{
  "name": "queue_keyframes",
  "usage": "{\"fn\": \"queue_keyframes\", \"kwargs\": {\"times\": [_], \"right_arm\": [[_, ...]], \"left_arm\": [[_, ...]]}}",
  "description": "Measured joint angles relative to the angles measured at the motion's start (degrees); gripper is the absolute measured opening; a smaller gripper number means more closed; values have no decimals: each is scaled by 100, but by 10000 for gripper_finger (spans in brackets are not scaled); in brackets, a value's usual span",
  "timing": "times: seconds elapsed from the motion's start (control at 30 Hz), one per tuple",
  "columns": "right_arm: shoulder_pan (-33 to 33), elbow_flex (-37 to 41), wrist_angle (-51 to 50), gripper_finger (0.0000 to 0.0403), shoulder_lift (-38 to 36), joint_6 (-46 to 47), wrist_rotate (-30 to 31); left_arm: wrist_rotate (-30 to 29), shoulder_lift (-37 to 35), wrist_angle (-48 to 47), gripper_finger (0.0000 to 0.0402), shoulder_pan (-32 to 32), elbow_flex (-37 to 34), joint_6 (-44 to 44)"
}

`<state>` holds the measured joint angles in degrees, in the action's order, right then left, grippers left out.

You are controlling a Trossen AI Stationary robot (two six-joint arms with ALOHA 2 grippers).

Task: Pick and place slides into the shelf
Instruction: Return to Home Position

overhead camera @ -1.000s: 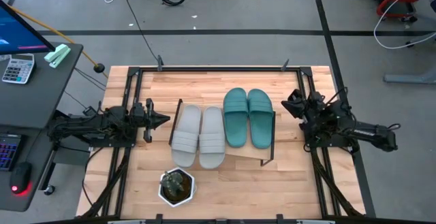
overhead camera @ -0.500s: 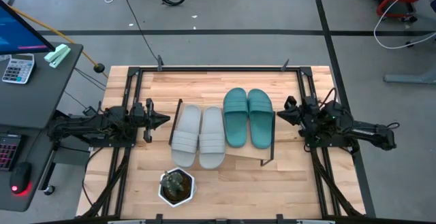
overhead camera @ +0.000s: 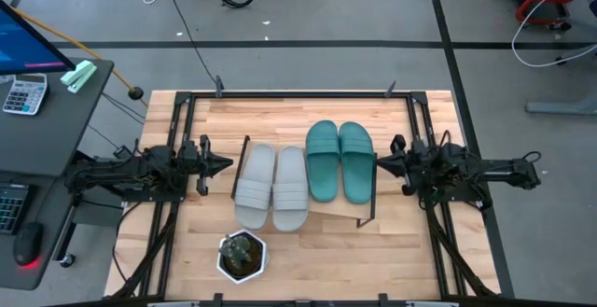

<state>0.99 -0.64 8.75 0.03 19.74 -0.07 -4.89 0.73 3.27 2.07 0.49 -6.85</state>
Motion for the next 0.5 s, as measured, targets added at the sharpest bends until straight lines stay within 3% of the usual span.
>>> {"fn": "queue_keyframes", "kwargs": {"times": [0.5], "right_arm": [[-2, 0, -252, 0, 0, -639, 8]], "left_arm": [[0, 0, 0, 21, 1, 0, -1]]}}
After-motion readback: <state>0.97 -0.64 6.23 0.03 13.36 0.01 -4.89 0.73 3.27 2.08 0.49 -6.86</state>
